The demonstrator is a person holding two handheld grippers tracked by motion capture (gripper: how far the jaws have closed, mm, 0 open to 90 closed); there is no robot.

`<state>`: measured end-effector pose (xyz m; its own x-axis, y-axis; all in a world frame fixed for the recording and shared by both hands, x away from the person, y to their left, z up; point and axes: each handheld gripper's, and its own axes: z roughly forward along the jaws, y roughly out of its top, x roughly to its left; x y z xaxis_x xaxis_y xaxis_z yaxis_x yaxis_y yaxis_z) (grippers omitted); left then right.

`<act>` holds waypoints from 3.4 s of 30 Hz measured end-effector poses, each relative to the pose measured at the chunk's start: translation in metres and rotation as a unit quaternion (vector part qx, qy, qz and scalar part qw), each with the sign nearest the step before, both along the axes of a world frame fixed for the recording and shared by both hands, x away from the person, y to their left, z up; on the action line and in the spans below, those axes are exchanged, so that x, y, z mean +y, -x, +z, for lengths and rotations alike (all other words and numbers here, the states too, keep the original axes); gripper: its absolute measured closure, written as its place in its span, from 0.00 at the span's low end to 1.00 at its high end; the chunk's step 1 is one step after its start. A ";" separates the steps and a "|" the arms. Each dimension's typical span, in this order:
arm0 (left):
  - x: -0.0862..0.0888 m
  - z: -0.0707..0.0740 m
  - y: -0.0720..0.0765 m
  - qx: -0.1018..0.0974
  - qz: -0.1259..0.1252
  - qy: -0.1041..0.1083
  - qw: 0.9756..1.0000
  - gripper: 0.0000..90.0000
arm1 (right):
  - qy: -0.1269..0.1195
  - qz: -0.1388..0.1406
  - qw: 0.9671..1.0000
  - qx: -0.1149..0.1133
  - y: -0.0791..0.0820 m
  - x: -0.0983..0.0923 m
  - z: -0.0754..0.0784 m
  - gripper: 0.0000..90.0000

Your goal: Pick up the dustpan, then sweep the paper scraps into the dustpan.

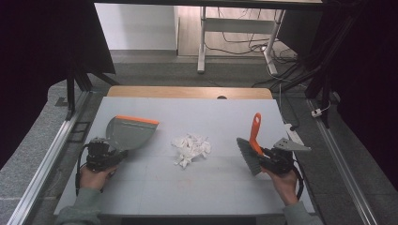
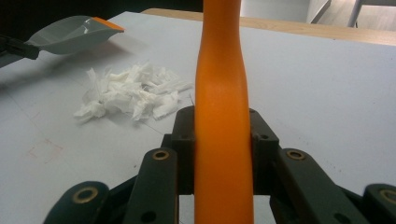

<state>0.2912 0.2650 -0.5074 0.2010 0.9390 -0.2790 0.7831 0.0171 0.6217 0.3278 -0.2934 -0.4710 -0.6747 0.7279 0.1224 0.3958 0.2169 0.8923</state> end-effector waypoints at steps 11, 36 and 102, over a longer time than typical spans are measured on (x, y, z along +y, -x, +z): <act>0.006 0.011 0.005 -0.042 -0.040 -0.005 0.998 0.69 | -0.010 -0.001 1.000 -0.005 0.002 0.000 0.002 0.78; 0.025 0.035 0.022 -0.082 -0.125 -0.029 0.988 0.69 | -0.009 -0.007 1.000 -0.010 0.002 -0.001 0.002 0.78; 0.003 0.017 0.043 -0.009 -0.309 -0.072 0.948 0.69 | -0.010 0.000 1.000 -0.019 -0.019 0.033 0.016 0.78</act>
<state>0.2484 0.2683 -0.4904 0.7297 0.6676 -0.1479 0.6041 -0.5280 0.5969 0.3464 -0.2602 -0.4552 -0.6792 0.7255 0.1110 0.3612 0.1988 0.9110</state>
